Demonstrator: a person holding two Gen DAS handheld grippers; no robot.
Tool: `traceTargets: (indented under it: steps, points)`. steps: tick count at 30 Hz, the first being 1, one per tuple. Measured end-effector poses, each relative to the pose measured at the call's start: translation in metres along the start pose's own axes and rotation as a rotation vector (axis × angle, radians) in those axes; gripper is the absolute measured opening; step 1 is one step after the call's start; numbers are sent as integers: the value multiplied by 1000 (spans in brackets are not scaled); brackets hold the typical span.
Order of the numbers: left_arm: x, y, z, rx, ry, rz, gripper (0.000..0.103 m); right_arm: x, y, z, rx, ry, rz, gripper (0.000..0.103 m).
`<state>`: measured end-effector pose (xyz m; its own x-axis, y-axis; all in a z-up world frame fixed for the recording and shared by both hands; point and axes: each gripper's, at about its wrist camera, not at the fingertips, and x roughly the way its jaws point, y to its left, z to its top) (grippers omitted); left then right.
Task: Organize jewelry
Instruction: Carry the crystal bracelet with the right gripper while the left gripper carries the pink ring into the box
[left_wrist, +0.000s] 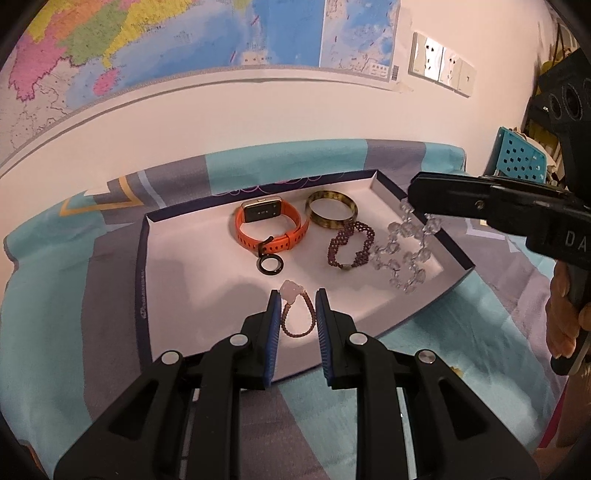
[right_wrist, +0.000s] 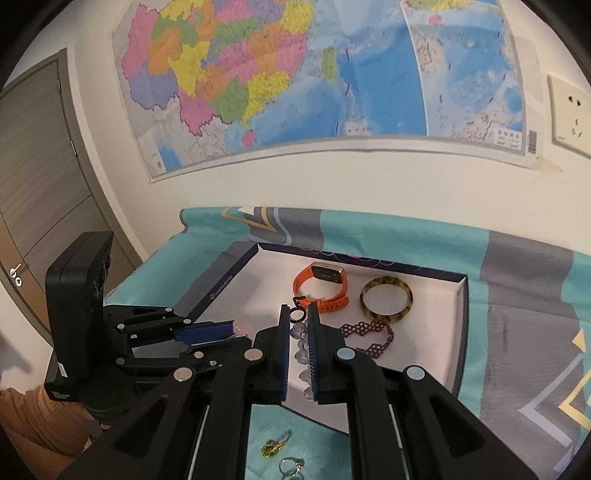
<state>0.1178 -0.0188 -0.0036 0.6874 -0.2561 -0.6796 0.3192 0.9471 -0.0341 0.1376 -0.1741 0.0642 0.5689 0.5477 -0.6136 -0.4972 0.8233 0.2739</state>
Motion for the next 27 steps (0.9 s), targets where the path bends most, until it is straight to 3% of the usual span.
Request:
traceTargets:
  steps: [14, 27]
  points:
    - [31, 5, 4, -33, 57, 10, 19, 33, -9, -2, 59, 44, 49, 8]
    - [50, 7, 6, -36, 96, 16, 19, 47, -39, -14, 126, 77, -8, 8]
